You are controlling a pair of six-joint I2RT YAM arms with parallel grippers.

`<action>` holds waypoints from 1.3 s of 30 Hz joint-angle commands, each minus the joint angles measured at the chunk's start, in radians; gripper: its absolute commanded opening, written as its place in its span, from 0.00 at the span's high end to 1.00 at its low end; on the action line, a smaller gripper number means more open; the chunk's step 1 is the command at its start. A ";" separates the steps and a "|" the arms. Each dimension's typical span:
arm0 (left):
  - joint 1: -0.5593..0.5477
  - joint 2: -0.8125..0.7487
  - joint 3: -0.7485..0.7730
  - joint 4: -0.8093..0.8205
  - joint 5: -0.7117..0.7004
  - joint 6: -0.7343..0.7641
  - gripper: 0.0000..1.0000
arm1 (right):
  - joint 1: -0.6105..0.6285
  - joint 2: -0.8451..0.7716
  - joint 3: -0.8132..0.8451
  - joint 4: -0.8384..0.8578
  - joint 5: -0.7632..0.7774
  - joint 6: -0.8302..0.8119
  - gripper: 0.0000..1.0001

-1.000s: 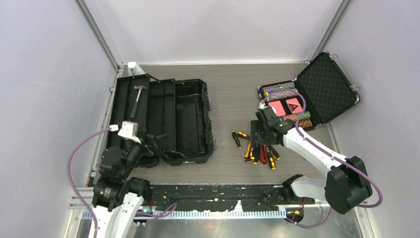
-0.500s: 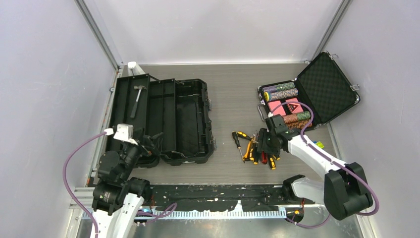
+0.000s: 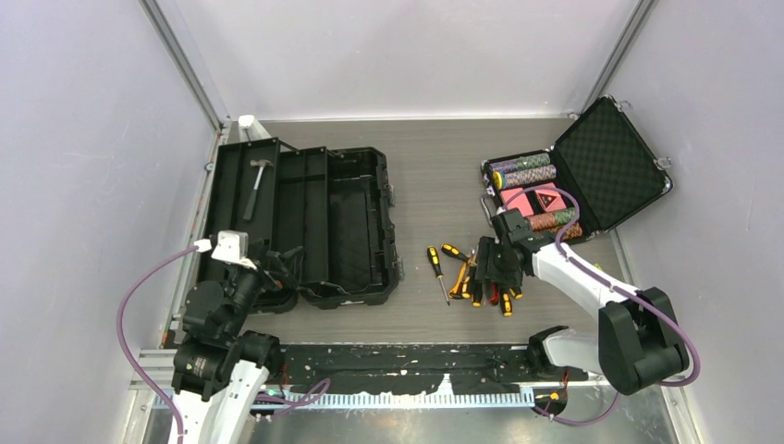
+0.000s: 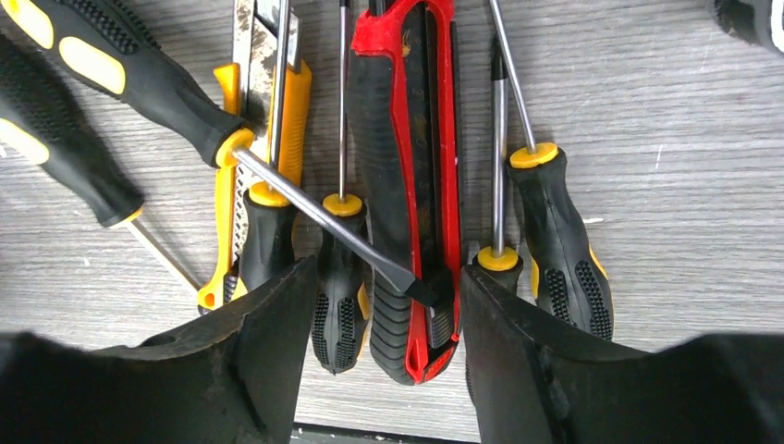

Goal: Pack the tool kit

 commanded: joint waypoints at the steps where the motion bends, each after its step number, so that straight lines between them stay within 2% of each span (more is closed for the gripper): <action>1: 0.005 0.012 0.004 0.033 -0.011 0.022 0.00 | 0.007 0.090 -0.031 0.186 -0.008 0.019 0.41; 6: 0.007 0.012 0.004 0.031 -0.013 0.024 0.00 | 0.007 0.052 -0.024 0.163 0.010 0.019 0.59; 12: 0.007 0.013 0.005 0.031 -0.009 0.023 0.01 | 0.007 -0.050 0.005 0.073 0.120 -0.002 0.79; 18: 0.007 0.027 0.009 0.047 0.003 0.011 0.01 | 0.007 -0.147 0.036 0.018 0.137 -0.002 0.92; 28: 0.005 0.162 0.085 0.063 0.183 -0.113 0.03 | 0.007 -0.313 0.033 -0.020 0.166 0.024 0.94; 32: 0.004 0.212 0.098 0.091 0.270 -0.180 0.04 | 0.007 -0.377 0.001 -0.039 0.260 0.064 0.94; 39: -0.019 0.263 0.122 0.126 0.312 -0.270 0.04 | 0.007 -0.511 -0.004 -0.075 0.274 0.074 0.95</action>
